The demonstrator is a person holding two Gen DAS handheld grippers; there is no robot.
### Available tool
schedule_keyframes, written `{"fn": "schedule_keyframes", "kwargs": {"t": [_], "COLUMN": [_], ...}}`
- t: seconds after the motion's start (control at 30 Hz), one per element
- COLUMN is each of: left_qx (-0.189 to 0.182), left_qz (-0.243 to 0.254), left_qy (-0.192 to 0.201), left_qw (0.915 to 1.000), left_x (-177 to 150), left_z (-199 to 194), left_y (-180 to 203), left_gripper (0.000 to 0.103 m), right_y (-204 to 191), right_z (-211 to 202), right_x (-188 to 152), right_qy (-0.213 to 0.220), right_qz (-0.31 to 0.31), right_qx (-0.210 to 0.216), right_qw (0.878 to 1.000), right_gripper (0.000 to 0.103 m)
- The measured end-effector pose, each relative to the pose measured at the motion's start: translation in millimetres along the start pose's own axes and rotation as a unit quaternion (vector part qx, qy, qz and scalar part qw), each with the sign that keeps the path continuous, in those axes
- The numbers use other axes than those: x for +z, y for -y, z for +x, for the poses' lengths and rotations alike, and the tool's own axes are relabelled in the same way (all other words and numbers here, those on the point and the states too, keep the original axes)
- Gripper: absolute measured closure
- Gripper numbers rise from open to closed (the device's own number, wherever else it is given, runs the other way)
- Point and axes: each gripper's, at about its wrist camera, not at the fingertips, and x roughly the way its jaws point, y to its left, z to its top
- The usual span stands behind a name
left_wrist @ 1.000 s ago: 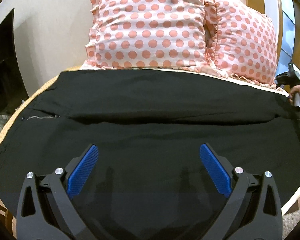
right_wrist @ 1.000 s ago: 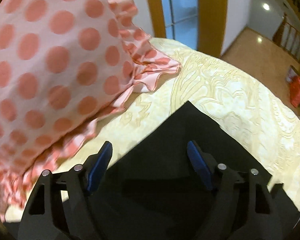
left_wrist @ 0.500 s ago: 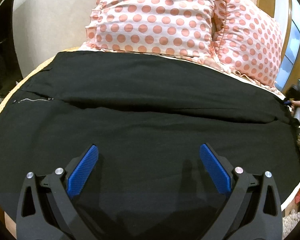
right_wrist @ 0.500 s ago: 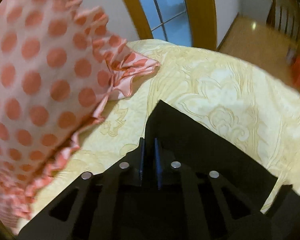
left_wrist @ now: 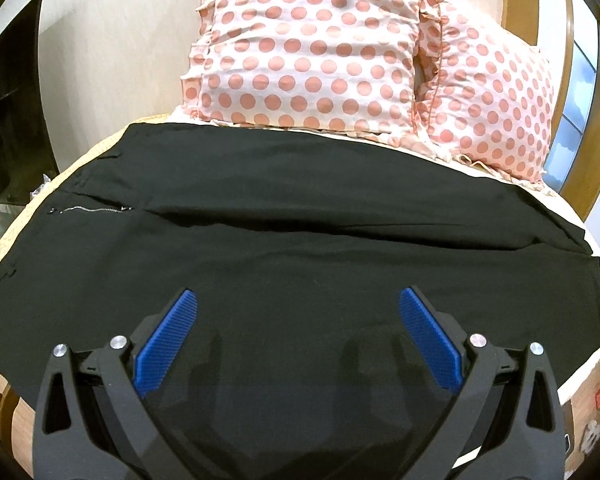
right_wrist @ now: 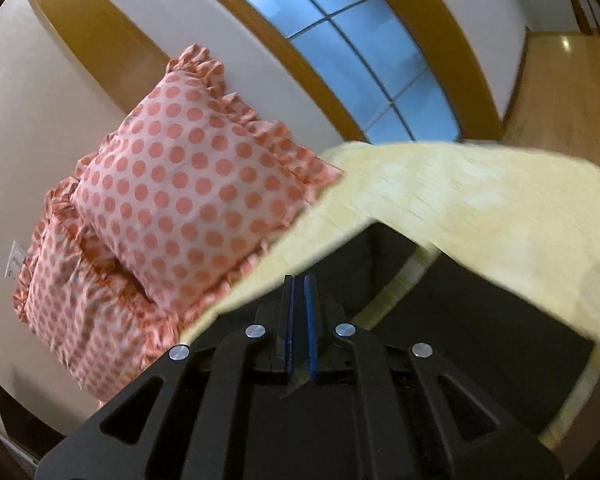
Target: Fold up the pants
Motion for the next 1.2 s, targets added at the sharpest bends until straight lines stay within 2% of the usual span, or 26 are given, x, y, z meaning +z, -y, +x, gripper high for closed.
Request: {"fn": "schedule_keyframes", "kwargs": {"t": [0.03,0.13,0.17,0.2,0.23,0.27,0.3,0.4,0.47,0.53,0.67,0.73,0.77,0.8,0.9,0.97,1.03,1.1,1.2], "left_qx": [-0.001,-0.007,-0.010,-0.011,-0.011,-0.010,-0.009,-0.005,-0.003,-0.001,0.003,0.007,0.009,0.011,0.012,0.012,0.011,0.016,0.033], "left_qz": [0.001,0.000,0.000,0.000,0.001,0.002,0.004,0.005,0.005,0.004,0.002,0.001,0.000,-0.002,-0.015,-0.022,-0.030,-0.036,-0.038], "left_qy": [0.001,-0.002,-0.002,0.000,0.004,0.006,0.007,0.000,-0.003,-0.004,-0.006,-0.009,-0.011,-0.013,-0.019,-0.019,-0.018,-0.019,-0.019], "left_qw": [1.0000,1.0000,0.9999,0.9999,0.9999,0.9999,0.9999,1.0000,1.0000,1.0000,1.0000,0.9999,0.9999,0.9999,0.9996,0.9995,0.9993,0.9990,0.9986], "left_x": [1,4,5,5,4,3,2,0,0,0,-1,-3,-3,-4,-4,-3,-3,-1,1], "left_z": [0,-1,-2,-4,-6,-8,-9,-7,-5,-4,-2,0,1,3,8,9,11,11,9], "left_y": [0,3,5,6,8,9,10,12,12,11,7,4,3,0,-8,-12,-15,-19,-23], "left_gripper": [0.002,0.002,0.002,0.002,0.002,0.002,0.002,0.002,0.002,0.002,0.002,0.002,0.002,0.002,0.002,0.002,0.002,0.002,0.002], "right_y": [9,23,21,18,10,3,-3,-25,-35,-46,-48,-38,-31,-24,-6,0,2,5,3], "right_z": [-2,9,11,13,20,24,31,65,96,124,160,169,169,166,154,147,146,141,110], "right_x": [-6,-5,-4,-2,1,2,3,2,-4,-10,-18,-18,-16,-14,-7,-2,0,1,5], "right_qy": [-0.013,-0.051,-0.058,-0.060,-0.061,-0.061,-0.065,-0.108,-0.153,-0.183,-0.208,-0.202,-0.189,-0.174,-0.129,-0.103,-0.097,-0.092,-0.059], "right_qz": [0.006,0.044,0.051,0.053,0.052,0.052,0.051,0.066,0.093,0.106,0.127,0.148,0.159,0.176,0.211,0.211,0.195,0.187,0.156], "right_qx": [-0.009,0.006,0.020,0.033,0.044,0.055,0.067,0.092,0.101,0.098,0.069,0.049,0.035,0.029,0.003,-0.016,-0.023,-0.021,0.033], "right_qw": [1.000,0.998,0.997,0.996,0.996,0.995,0.994,0.988,0.979,0.973,0.967,0.967,0.968,0.968,0.969,0.972,0.976,0.978,0.985], "right_gripper": [0.098,0.095,0.089,0.069,0.054,0.033,0.031,0.033,0.038,0.039,0.043,0.050,0.064,0.069,0.077,0.078,0.082,0.095,0.098]}}
